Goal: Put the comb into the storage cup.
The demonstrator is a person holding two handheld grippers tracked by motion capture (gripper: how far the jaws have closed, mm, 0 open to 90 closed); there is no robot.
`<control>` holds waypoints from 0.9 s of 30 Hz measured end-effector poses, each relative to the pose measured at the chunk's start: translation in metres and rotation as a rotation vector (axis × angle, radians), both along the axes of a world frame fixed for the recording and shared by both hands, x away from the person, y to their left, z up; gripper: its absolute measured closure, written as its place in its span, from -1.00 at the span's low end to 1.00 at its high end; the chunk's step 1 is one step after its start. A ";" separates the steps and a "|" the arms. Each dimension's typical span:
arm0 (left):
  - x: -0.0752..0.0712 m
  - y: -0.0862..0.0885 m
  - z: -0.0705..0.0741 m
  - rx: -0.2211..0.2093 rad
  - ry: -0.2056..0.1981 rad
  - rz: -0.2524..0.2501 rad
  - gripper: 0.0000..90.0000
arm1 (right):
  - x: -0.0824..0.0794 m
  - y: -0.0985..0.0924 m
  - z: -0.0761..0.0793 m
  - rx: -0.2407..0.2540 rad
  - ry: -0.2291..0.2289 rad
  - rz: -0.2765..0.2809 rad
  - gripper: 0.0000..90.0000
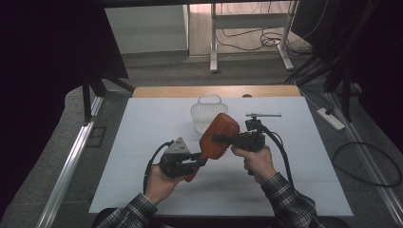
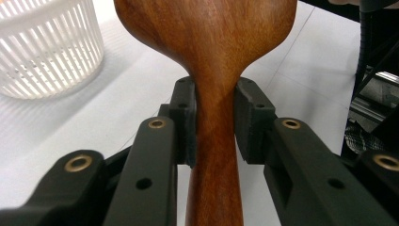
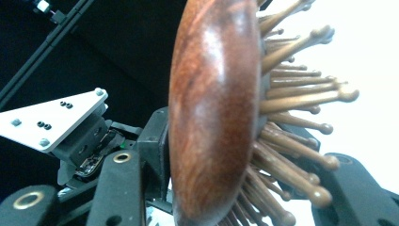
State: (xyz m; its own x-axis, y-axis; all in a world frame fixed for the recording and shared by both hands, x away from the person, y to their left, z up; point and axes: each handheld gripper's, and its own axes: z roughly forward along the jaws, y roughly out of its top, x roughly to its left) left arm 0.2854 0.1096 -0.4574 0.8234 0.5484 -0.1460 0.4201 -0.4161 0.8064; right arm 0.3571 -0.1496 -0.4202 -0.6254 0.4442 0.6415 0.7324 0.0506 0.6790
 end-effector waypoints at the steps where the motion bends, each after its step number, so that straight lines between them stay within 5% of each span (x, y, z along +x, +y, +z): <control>1: 0.000 0.000 0.000 -0.001 0.000 0.001 0.58 | 0.000 0.000 0.000 0.000 0.005 -0.001 0.08; 13: 0.002 0.002 -0.002 -0.013 0.013 -0.016 0.55 | -0.001 0.001 0.001 0.015 0.040 0.005 0.19; 27: 0.003 0.007 -0.001 -0.016 0.023 -0.004 0.40 | -0.001 0.004 0.004 -0.018 0.000 -0.001 0.19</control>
State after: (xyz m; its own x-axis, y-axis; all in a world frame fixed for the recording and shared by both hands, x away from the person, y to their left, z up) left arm 0.2883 0.1170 -0.4589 0.8220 0.5424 -0.1738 0.4372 -0.4052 0.8029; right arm 0.3558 -0.1459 -0.4159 -0.6245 0.4564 0.6338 0.7328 0.0616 0.6776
